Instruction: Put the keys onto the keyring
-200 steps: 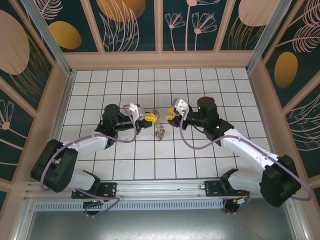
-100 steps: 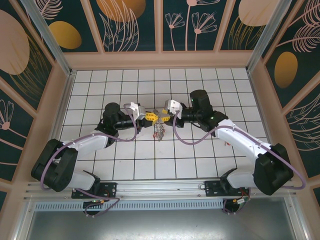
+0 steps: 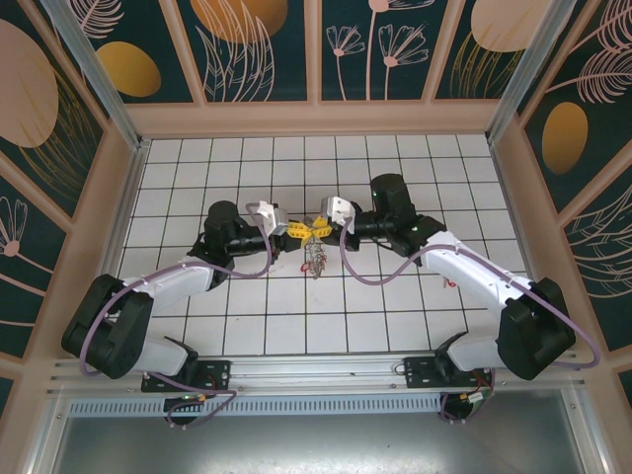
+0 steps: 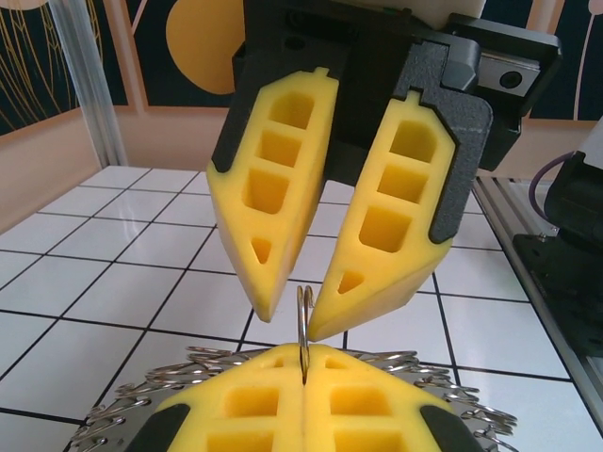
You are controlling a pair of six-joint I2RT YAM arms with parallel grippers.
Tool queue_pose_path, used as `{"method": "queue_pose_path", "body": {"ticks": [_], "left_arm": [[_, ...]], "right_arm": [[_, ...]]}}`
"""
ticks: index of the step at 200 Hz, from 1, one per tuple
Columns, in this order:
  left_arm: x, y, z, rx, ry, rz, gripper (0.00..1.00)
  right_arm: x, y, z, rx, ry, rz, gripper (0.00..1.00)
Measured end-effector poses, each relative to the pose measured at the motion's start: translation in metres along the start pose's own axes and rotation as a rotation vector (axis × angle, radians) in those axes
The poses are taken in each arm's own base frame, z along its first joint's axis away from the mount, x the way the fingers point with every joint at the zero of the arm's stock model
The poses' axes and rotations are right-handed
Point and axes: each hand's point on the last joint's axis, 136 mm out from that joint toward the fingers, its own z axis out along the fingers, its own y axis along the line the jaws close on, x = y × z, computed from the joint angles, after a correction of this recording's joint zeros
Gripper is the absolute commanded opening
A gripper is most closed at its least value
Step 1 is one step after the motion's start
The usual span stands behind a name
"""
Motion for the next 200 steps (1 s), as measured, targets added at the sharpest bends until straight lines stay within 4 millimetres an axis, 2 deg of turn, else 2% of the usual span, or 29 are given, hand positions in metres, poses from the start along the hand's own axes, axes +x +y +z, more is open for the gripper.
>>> {"method": "queue_pose_path", "body": {"ticks": [44, 77, 157, 170, 185, 200], "left_arm": [[0.003, 0.001, 0.000, -0.007, 0.009, -0.008, 0.02], [0.004, 0.002, 0.001, 0.000, 0.033, 0.007, 0.08], [0.010, 0.005, 0.003, 0.007, 0.088, 0.030, 0.12], [0.010, 0.005, 0.003, 0.007, 0.091, 0.029, 0.11], [0.011, 0.005, 0.002, 0.009, 0.095, 0.027, 0.00], [0.012, 0.004, 0.002, 0.010, 0.098, 0.032, 0.00]], "right_arm": [[0.001, 0.003, 0.001, -0.009, 0.006, -0.005, 0.00], [0.002, 0.003, 0.001, -0.020, 0.022, 0.000, 0.00], [0.007, 0.000, 0.005, -0.048, 0.063, 0.025, 0.00], [0.008, 0.001, 0.005, -0.053, 0.067, 0.029, 0.00], [0.009, 0.002, 0.006, -0.056, 0.071, 0.033, 0.00], [0.010, 0.002, 0.006, -0.058, 0.075, 0.037, 0.00]]}}
